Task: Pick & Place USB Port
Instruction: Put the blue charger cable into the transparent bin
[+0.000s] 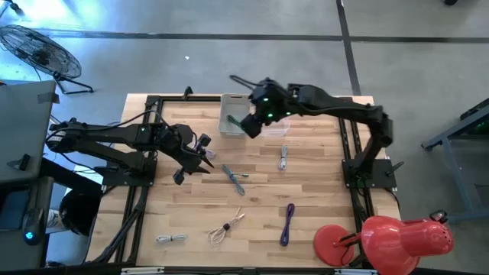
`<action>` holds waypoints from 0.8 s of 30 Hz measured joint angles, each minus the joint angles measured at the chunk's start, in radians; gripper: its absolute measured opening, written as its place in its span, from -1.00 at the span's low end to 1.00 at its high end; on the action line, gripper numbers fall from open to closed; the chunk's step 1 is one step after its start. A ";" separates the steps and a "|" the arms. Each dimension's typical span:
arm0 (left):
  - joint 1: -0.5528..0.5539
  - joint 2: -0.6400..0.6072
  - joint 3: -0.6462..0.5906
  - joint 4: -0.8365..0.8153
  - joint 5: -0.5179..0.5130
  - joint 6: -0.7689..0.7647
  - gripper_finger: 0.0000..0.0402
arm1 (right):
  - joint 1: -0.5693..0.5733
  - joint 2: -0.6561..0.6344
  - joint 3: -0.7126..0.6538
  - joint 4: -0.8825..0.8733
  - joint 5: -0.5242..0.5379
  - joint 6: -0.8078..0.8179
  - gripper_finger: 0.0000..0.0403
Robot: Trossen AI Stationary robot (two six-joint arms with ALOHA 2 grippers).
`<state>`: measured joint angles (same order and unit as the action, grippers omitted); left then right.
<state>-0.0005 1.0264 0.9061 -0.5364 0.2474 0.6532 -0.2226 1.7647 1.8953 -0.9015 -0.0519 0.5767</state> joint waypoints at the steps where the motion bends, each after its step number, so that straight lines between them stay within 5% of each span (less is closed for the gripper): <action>1: 0.000 0.000 0.000 -0.005 -0.003 0.000 -0.49 | 0.001 0.023 0.031 -0.001 -0.003 -0.010 -0.16; 6: 0.000 0.000 0.000 -0.022 -0.004 0.012 -0.49 | 0.001 0.073 0.142 -0.104 0.054 0.000 -0.16; 15: 0.000 0.000 0.000 -0.032 -0.008 0.047 -0.49 | 0.064 0.068 0.130 -0.585 0.281 0.295 -0.16; 24: 0.000 0.000 0.000 -0.034 -0.007 0.049 -0.49 | 0.151 0.074 0.030 -0.618 0.330 0.370 -0.16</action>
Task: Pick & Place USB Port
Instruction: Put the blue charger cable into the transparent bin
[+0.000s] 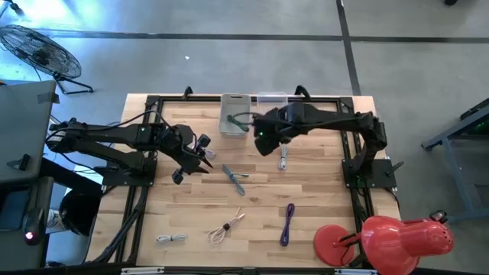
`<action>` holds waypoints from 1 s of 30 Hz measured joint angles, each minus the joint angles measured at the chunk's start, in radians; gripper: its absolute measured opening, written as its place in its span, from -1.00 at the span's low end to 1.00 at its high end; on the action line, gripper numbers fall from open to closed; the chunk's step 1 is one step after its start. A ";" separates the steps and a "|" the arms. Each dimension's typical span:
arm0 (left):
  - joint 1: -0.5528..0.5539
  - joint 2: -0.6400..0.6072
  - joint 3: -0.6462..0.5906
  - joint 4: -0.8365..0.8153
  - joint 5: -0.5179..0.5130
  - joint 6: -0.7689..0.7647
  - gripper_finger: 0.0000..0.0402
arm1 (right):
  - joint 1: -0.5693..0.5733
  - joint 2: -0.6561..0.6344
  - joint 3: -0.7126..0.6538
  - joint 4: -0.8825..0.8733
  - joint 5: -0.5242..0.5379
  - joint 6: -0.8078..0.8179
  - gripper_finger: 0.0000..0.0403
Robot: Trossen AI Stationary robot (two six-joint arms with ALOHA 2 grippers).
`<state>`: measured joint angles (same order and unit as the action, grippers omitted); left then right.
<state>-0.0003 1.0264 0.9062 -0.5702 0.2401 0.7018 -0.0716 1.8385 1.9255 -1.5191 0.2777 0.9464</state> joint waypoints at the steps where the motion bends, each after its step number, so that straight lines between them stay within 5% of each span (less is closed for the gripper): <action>1: 0.000 0.000 0.000 0.000 0.000 -0.002 -0.49 | 0.003 0.000 -0.030 0.002 -0.012 0.009 -0.16; 15: 0.000 0.000 0.000 -0.011 0.000 -0.025 -0.49 | -0.010 0.000 -0.419 0.215 -0.139 -0.046 -0.16; 30: 0.000 0.000 0.000 -0.009 0.001 -0.021 -0.49 | -0.075 0.000 -0.556 0.394 -0.222 0.070 -0.16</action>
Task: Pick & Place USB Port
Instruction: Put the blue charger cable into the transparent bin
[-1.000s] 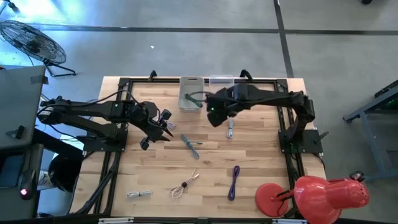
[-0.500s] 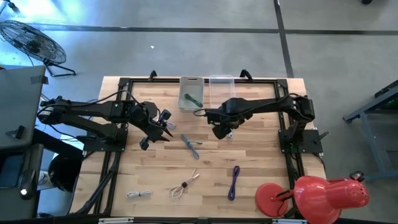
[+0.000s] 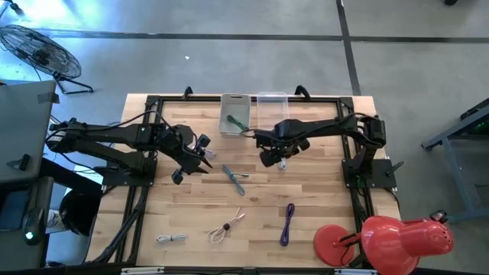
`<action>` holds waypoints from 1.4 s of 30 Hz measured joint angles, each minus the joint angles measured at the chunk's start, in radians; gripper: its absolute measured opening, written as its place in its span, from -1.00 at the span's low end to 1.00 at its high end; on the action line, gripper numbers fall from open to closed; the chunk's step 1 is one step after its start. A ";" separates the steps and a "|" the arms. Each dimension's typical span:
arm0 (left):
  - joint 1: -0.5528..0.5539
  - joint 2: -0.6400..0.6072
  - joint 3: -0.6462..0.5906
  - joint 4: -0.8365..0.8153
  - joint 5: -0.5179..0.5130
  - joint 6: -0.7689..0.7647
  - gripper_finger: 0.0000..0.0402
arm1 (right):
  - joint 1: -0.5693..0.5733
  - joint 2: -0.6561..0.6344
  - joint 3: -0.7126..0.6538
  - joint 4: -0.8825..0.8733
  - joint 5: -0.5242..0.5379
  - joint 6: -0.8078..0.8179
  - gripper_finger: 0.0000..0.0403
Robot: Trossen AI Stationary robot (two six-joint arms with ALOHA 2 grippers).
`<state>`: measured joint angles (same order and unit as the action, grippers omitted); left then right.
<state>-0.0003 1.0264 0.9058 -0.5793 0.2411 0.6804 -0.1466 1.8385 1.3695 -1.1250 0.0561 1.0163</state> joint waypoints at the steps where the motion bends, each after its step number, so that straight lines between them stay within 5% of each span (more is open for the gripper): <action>1: 0.000 0.000 0.000 0.000 0.000 0.000 -0.49 | -0.004 0.000 -0.008 0.008 -0.005 0.014 -0.16; 32: 0.000 0.000 -0.001 -0.126 -0.142 -0.005 -0.49 | -0.057 0.000 -0.072 0.091 -0.120 0.293 -0.16; 42: 0.000 0.000 -0.001 -0.154 -0.200 -0.008 -0.49 | -0.067 0.000 -0.272 0.390 -0.181 0.334 -0.16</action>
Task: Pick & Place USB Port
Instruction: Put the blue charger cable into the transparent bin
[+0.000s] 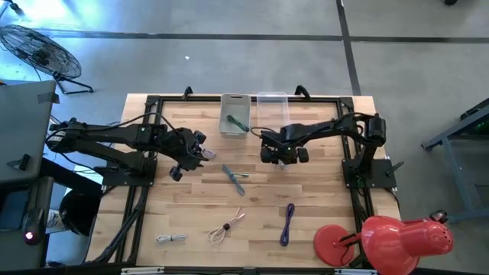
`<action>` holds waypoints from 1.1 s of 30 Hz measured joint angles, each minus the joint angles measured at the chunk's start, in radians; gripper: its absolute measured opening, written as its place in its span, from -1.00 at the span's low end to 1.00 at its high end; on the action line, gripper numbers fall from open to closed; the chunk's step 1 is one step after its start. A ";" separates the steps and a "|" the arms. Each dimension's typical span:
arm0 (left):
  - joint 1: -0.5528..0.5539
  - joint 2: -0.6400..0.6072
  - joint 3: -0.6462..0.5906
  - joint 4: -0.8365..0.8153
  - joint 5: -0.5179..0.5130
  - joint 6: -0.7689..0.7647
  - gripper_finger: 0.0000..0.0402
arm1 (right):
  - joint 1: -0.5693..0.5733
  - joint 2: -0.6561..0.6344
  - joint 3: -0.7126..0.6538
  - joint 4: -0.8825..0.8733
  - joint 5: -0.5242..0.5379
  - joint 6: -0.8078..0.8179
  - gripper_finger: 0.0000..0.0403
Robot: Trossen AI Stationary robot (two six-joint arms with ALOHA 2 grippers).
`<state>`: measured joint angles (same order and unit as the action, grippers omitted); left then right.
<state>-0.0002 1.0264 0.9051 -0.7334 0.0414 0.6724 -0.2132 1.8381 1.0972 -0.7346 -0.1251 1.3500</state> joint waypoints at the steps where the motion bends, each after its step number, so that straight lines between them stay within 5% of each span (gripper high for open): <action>1: 0.000 0.000 0.000 0.000 0.000 0.000 -0.49 | -0.004 0.000 -0.014 0.026 -0.014 0.004 -0.16; 8: 0.000 0.000 0.000 0.007 0.000 0.000 -0.49 | -0.024 -0.008 -0.076 0.093 -0.033 -0.060 -0.21; 14: 0.000 0.000 0.000 0.007 -0.001 0.001 -0.49 | -0.029 -0.007 -0.079 0.074 -0.025 -0.220 -0.80; 27: 0.000 0.000 -0.022 0.008 -0.002 -0.026 -0.49 | 0.035 -0.126 -0.057 -0.091 0.030 -0.343 -0.81; 33: 0.000 0.000 -0.099 0.084 -0.002 -0.026 -0.49 | 0.111 -0.227 0.048 -0.219 0.201 -0.413 -0.81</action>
<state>-0.0002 1.0264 0.8060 -0.6490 0.0392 0.6462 -0.1024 1.6113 1.1450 -0.9532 0.0756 0.9368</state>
